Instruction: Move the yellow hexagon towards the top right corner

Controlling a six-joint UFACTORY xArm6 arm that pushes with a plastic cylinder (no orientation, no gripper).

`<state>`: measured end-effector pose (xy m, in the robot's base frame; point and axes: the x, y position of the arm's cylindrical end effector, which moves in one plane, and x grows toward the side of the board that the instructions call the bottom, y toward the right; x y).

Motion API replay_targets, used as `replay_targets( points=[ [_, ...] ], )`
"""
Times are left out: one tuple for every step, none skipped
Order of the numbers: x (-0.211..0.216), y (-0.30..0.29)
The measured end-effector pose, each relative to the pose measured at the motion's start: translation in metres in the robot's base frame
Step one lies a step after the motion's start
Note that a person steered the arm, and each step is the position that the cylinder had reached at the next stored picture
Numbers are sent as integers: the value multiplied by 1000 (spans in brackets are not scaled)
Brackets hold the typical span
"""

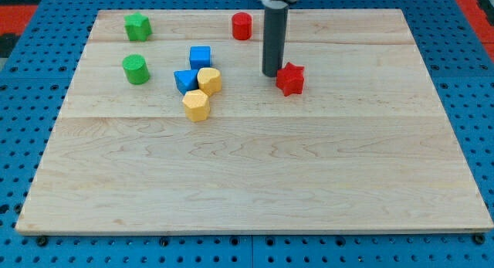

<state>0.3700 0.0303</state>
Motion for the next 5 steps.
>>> replay_targets(
  points=[
    [66, -22],
    [115, -88],
    [83, -147],
    [57, -125],
    [58, -114]
  ],
)
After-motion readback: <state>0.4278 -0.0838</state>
